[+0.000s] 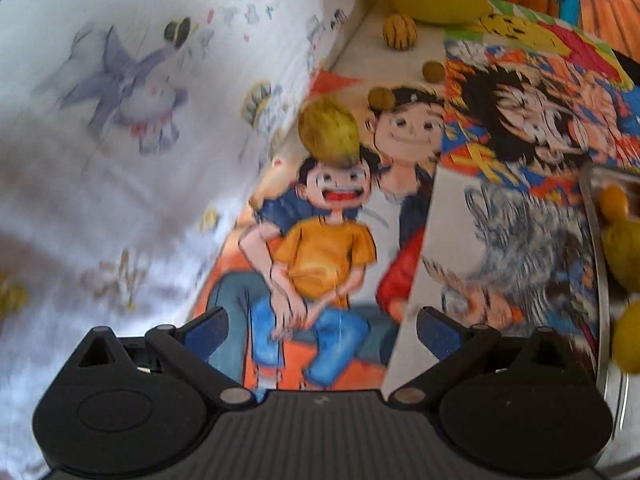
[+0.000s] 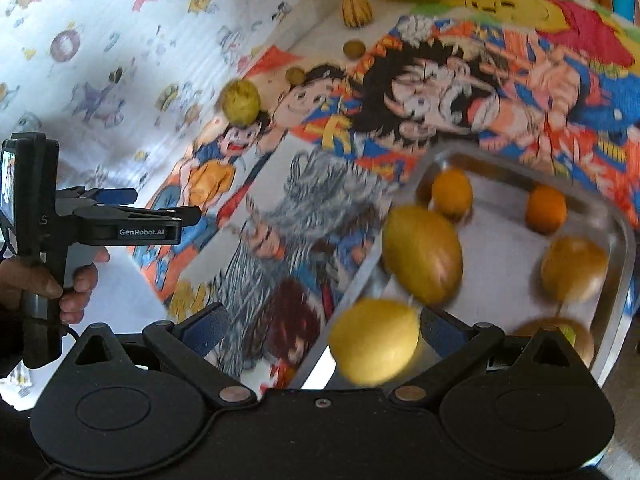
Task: Organize fruits
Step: 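Withdraw both tools from the tray toward the last small fruits, then grasp the small yellow-green fruit with the left tool while the right tool grasps a small brown round fruit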
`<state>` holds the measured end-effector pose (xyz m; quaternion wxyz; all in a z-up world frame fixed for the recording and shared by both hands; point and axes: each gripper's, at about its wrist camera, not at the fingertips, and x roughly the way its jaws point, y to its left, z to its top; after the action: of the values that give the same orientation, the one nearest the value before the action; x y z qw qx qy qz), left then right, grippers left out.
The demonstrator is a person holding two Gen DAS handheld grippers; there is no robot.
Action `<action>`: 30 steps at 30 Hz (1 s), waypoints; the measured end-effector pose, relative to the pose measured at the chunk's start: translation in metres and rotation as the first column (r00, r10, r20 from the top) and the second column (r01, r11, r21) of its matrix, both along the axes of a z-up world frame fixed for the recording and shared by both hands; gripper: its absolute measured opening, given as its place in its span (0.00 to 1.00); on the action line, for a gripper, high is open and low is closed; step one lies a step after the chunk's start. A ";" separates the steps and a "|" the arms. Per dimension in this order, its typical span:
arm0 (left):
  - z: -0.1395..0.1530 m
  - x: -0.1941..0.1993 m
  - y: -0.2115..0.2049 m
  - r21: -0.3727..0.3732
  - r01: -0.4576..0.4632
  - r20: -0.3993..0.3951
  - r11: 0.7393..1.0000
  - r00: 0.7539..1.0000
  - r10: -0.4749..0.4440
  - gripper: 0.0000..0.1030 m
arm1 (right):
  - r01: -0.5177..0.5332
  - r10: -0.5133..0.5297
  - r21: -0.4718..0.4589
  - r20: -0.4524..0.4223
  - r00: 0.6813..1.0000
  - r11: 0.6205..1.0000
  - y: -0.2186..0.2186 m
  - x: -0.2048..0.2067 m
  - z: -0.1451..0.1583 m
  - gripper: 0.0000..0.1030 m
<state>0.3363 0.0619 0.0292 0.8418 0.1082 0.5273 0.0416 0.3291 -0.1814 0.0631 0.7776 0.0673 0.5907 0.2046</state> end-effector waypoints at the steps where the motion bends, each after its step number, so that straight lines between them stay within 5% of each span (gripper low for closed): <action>1: 0.000 0.005 0.000 0.001 0.000 0.011 1.000 1.000 0.000 0.99 | 0.000 0.000 -0.008 0.013 1.000 1.000 0.002 0.004 0.001 0.99; 21: -0.021 0.082 -0.015 0.024 0.043 0.130 0.999 0.990 -0.046 0.99 | -0.028 0.084 -0.210 0.261 0.962 0.977 0.013 0.108 0.008 0.99; 24: -0.024 0.085 -0.014 0.026 0.045 0.145 0.999 0.988 -0.048 0.99 | -0.112 0.196 -0.262 0.321 0.927 0.959 0.021 0.126 0.007 0.99; 30: -0.028 0.091 -0.005 -0.039 0.000 0.179 0.999 0.984 0.007 0.99 | -0.335 0.476 -0.387 0.361 0.802 0.859 0.051 0.156 -0.011 0.99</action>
<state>0.4276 0.0573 0.0011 0.8875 0.0869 0.4505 0.0423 0.4849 -0.1299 0.0523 0.8293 -0.2311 0.4218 0.2845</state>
